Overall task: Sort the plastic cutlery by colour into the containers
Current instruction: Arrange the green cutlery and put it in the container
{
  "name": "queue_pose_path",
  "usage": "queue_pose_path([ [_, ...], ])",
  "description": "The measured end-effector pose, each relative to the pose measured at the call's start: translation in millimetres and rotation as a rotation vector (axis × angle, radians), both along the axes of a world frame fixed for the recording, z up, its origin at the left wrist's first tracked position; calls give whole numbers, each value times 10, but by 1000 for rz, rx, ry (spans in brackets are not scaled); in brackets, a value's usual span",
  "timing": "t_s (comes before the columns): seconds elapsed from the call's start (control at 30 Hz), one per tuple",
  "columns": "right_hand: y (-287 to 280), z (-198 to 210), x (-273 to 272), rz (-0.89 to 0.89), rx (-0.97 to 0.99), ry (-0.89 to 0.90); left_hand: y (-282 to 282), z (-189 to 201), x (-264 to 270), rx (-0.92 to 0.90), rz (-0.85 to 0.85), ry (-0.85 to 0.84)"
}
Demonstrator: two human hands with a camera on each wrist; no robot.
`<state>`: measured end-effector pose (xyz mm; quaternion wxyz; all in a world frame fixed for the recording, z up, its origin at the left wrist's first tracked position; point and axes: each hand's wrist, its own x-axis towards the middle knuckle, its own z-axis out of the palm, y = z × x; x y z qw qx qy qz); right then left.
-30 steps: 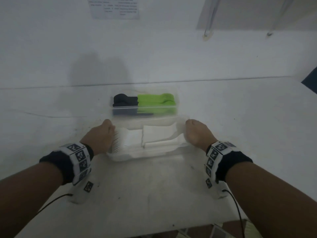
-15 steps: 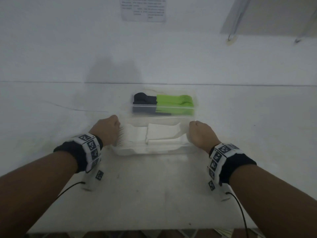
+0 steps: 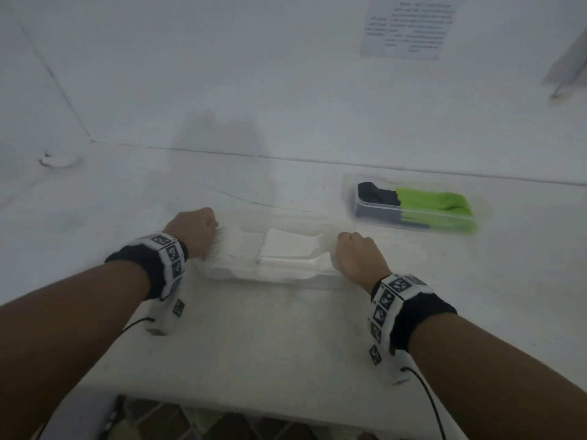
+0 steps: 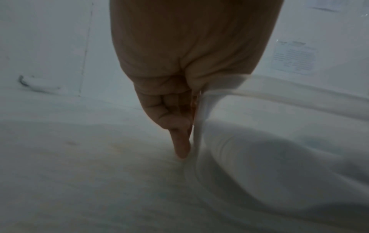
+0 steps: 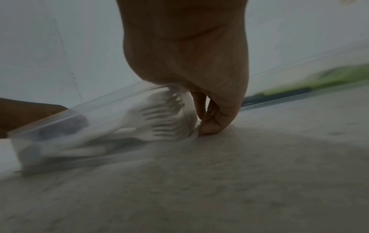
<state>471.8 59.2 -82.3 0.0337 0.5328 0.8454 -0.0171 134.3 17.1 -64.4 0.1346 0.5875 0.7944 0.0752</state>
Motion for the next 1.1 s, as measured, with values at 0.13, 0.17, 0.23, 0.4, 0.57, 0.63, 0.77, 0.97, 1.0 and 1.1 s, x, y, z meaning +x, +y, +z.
queue_pose_path([
  [0.13,-38,-34,-511,-27,-38,34,-116,137,-358,11,31,29],
  [0.17,-42,-43,-595,-36,-46,41,-105,137,-432,12,31,17],
  [0.23,-48,-69,-707,-62,-46,46,-67,127,-561,21,21,-18],
  [0.4,-92,-53,-793,-106,-20,33,17,73,-700,56,24,-65],
  [0.57,-103,-43,-811,-235,-82,197,21,57,-682,82,26,-81],
  [0.63,-102,16,-810,-291,-122,297,-6,99,-645,67,-5,-73],
  [0.77,-60,192,-796,-345,-139,458,-3,225,-698,104,2,-97],
  [0.97,324,442,-903,-385,-148,610,272,515,-937,167,4,-168],
  [1.0,395,483,-928,-379,-130,628,358,519,-985,185,32,-192],
  [1.1,645,482,-1024,-368,-99,590,649,492,-1098,217,119,-243],
])
